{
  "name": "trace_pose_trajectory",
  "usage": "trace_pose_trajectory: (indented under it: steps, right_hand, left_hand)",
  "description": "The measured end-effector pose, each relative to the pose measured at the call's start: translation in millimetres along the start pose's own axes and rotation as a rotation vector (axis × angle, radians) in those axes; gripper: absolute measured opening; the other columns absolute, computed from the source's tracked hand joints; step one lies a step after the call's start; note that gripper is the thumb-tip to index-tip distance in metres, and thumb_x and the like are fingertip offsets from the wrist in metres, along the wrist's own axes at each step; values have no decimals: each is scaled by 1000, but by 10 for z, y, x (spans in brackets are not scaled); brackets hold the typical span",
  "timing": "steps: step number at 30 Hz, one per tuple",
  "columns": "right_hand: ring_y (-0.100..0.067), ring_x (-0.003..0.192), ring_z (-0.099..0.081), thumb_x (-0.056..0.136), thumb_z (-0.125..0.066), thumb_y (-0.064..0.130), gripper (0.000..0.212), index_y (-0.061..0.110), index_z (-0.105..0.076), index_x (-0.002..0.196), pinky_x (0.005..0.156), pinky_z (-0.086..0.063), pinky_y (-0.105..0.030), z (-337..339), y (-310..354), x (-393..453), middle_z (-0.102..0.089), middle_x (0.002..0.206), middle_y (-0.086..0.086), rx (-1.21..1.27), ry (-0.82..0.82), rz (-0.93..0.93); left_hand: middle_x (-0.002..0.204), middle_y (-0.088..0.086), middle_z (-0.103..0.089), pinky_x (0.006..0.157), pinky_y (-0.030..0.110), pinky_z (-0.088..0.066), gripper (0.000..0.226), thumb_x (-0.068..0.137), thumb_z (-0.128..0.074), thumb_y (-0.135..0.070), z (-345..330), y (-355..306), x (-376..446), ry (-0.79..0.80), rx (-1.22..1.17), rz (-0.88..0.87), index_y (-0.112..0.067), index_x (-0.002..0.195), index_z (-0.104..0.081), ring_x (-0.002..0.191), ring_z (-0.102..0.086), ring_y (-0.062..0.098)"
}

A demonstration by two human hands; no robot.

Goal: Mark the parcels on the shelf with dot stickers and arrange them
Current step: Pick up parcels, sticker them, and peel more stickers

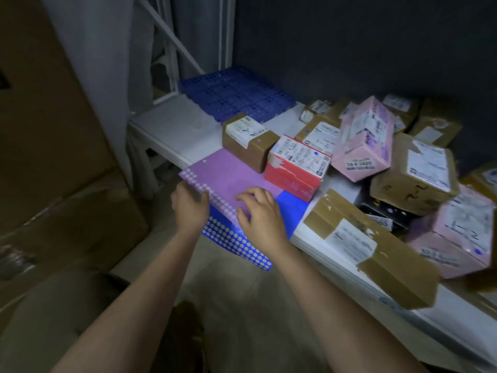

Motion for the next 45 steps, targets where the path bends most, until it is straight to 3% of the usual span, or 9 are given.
trace_pose_trajectory:
  steps: [4, 8, 13, 16, 23, 29, 35, 41, 45]
  right_hand:
    - [-32, 99, -56, 82, -59, 18, 25, 11, -70, 104, 86, -45, -40, -357, 33, 359, -62, 104, -9, 62, 90, -44]
    - [-36, 95, -56, 83, -58, 16, 25, 7, -71, 103, 84, -44, -40, -625, 20, 624, -64, 100, -13, 74, 166, -47]
    - [-33, 92, -56, 86, -60, 17, 19, 8, -73, 97, 82, -45, -37, -831, 46, 830, -64, 95, -11, 113, 218, 3]
    - [-31, 90, -57, 88, -61, 20, 17, 11, -73, 93, 81, -47, -39, -912, 50, 889, -64, 91, -9, 108, 283, 40]
    - [-28, 88, -60, 89, -62, 22, 16, 14, -75, 92, 80, -48, -38, -905, 54, 969, -68, 91, -5, 106, 329, 81]
    - [-21, 78, -61, 86, -66, 16, 12, 12, -76, 89, 70, -50, -34, -855, 99, 1050, -69, 87, -3, 154, 371, 89]
    - [-18, 79, -61, 85, -69, 14, 9, 10, -76, 91, 75, -52, -33, -865, 64, 1061, -69, 90, -3, 258, 384, 3]
    - [-18, 83, -61, 87, -68, 19, 14, 12, -75, 97, 75, -49, -29, -874, 100, 1045, -68, 95, -3, 179, 371, 44]
    - [-22, 82, -60, 86, -67, 21, 14, 11, -74, 92, 70, -47, -30, -856, 170, 1008, -67, 90, -5, 85, 334, 128]
  left_hand:
    - [113, 13, -66, 91, 44, -51, 52, 78, -66, -20, -93, 265, 284, 19, -187, 49, -1, 124, -51, 105, -64, 28]
    - [108, 9, -66, 90, 36, -51, 59, 83, -67, -4, -85, 202, 311, 1, -369, 137, -1, 134, -39, 96, -65, 22]
    - [95, 5, -69, 89, 45, -54, 55, 80, -70, -4, -105, 318, 403, -2, -461, 184, -7, 130, -45, 88, -68, 21]
    - [83, -3, -63, 84, 36, -52, 54, 83, -68, -3, -99, 346, 390, -9, -471, 206, -8, 131, -41, 80, -64, 15]
    - [77, -3, -64, 62, 7, -45, 57, 86, -64, -1, -69, 252, 377, 4, -456, 138, -12, 134, -37, 69, -60, 2]
    - [77, -2, -67, 82, 30, -51, 58, 86, -62, 2, -47, 230, 393, 21, -472, 102, -11, 136, -35, 73, -64, 7]
    - [79, -5, -66, 76, 21, -49, 66, 88, -63, -5, -45, 209, 372, 23, -460, 112, -14, 143, -27, 73, -63, 3]
    - [79, 4, -66, 91, 40, -49, 83, 87, -63, -1, -76, 242, 364, 1, -533, 157, -17, 150, -12, 82, -64, 19]
    - [79, 1, -67, 91, 35, -47, 83, 86, -65, -3, -68, 244, 372, -2, -530, 208, -15, 150, -14, 84, -64, 18]
Point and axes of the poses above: each hand's wrist, its own x-axis towards the middle knuckle, its own z-axis out of the back of the hand, y = z × x, the point moved 6 cm from there along x, towards the middle knuckle
